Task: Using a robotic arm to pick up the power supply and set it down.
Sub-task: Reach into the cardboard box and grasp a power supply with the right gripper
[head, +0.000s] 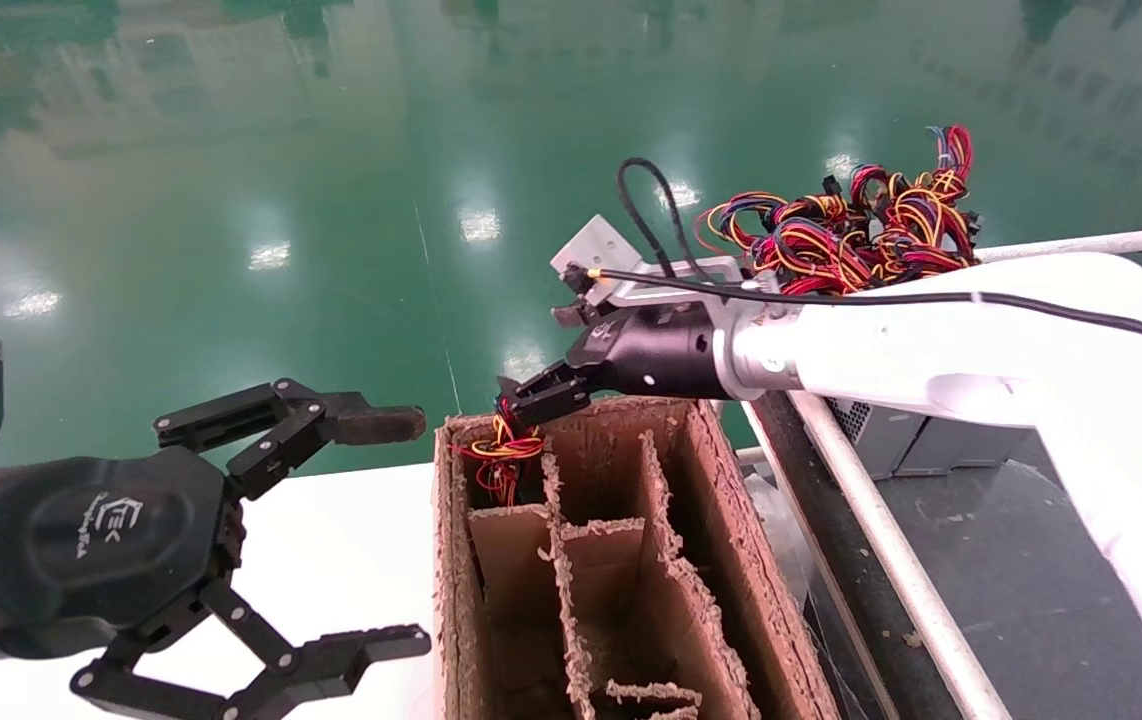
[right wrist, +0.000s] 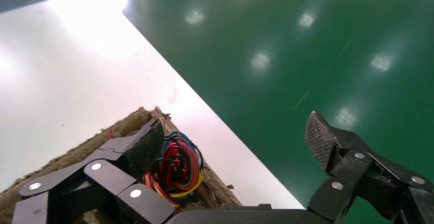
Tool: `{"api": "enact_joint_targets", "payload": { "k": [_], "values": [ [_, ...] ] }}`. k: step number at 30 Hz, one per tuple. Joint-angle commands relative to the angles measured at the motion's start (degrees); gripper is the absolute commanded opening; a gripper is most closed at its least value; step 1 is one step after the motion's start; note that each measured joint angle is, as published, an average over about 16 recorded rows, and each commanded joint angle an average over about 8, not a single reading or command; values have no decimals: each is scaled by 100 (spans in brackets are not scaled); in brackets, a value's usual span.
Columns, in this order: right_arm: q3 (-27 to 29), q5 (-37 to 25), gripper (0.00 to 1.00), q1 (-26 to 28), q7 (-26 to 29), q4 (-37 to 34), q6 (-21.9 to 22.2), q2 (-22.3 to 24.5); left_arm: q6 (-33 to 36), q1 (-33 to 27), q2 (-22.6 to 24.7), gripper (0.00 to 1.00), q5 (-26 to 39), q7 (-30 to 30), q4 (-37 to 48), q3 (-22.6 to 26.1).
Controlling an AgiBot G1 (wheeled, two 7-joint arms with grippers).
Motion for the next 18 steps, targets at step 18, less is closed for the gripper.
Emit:
{"api": "enact_joint_targets", "payload": {
  "k": [18],
  "values": [
    [-56,172,100,152,-459,-513,-194,-96,-3,-2,-3,100,-5,4,0,8]
  ]
}}
